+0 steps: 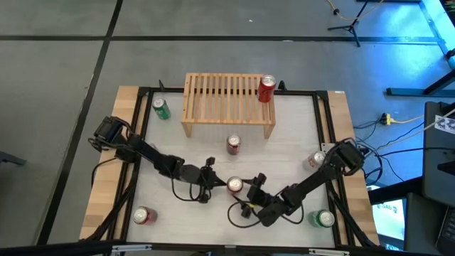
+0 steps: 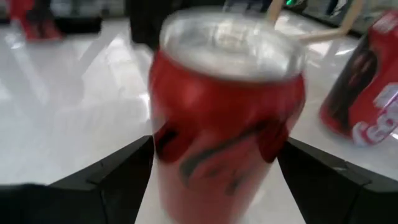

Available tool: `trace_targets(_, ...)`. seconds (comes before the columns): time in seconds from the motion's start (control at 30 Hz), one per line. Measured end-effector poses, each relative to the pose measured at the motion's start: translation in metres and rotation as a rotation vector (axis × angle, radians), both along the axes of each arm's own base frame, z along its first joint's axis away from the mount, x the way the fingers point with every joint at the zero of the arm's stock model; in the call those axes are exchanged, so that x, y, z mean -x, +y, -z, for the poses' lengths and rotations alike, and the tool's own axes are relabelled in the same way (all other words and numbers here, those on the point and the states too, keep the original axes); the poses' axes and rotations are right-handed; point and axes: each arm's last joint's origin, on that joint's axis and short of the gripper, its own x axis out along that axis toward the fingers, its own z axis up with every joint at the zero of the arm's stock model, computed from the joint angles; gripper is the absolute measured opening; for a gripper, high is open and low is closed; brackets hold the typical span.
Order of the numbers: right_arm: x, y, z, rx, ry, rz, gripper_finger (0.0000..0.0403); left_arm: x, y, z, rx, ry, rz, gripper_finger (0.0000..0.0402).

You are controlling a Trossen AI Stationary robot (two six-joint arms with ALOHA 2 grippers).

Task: Place canned beverage on shelf
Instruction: Put the red soda can on the shelf

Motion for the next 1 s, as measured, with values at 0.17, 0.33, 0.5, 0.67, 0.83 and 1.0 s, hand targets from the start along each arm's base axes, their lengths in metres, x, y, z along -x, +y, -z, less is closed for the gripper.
trace_targets(0.17,-0.006,-0.005,-0.002,0.011,-0.016,0.006,0.0335,-0.001,-0.001,-0.002,0.013,-0.021,0.013,0.0003)
trace_targets(0.33,-0.010,-0.012,-0.003,0.040,0.000,0.008,0.0335,-0.001,-0.001,-0.002,0.017,-0.024,0.019,0.0003)
trace_targets(0.5,-0.015,-0.020,-0.003,0.043,0.006,0.025,0.0335,-0.001,-0.002,-0.004,0.023,-0.037,0.032,0.0003)
trace_targets(0.67,-0.021,-0.030,-0.002,0.032,0.029,0.016,0.0333,-0.001,-0.002,-0.003,0.021,-0.031,0.031,0.0003)
trace_targets(0.83,-0.024,-0.035,-0.002,0.036,0.035,0.022,0.0295,0.000,-0.001,-0.001,0.013,-0.009,0.031,0.0003)
trace_targets(1.0,-0.023,-0.036,-0.002,0.051,0.047,0.028,0.0279,0.001,-0.001,0.002,0.002,0.018,0.028,0.0003)
